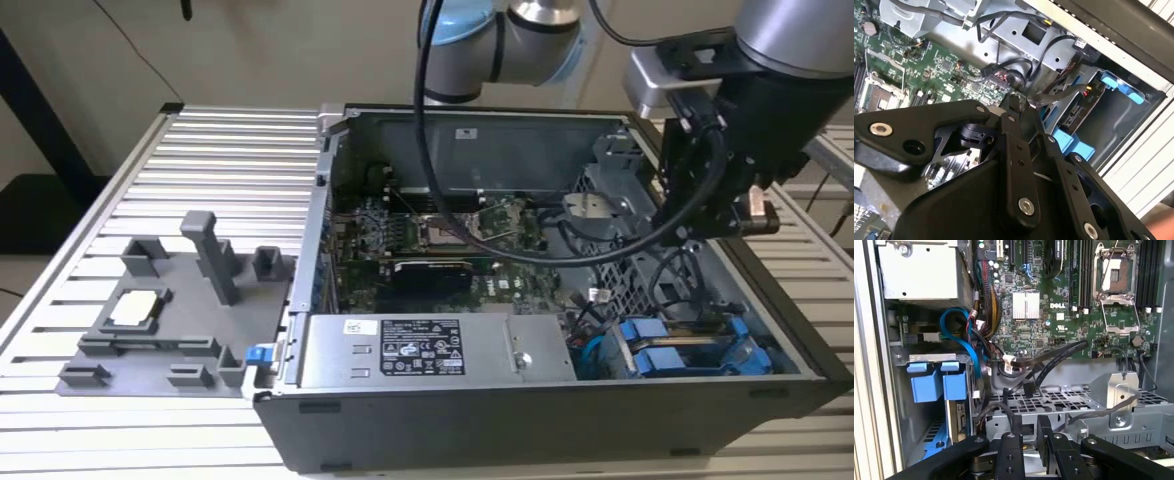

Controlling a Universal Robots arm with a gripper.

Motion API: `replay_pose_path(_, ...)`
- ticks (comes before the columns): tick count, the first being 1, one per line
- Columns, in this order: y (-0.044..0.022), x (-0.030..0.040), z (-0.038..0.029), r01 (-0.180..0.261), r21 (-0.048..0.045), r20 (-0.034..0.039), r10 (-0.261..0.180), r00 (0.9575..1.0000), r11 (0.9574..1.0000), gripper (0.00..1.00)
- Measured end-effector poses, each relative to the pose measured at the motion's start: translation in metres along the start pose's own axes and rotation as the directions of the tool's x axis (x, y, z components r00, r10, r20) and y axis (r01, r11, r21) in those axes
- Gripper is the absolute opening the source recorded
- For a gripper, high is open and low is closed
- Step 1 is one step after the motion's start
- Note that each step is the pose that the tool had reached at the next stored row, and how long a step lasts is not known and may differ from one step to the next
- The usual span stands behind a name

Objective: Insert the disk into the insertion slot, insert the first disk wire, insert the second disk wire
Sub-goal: 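Insert the first disk wire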

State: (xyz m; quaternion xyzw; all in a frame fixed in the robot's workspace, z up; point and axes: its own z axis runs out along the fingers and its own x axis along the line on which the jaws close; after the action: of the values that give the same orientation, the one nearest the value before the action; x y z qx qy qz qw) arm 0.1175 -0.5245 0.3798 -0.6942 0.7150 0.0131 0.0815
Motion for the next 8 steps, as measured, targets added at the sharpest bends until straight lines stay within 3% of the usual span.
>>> replay_pose_path(4,0.0022,0.0012,-0.0004,0.002,-0.0003,0.0018,-0.002,1.0,1.0,0.27)
replay_pose_path(8,0.0095,0.0015,-0.0012,0.003,-0.0006,0.0041,-0.003,1.0,1.0,0.27)
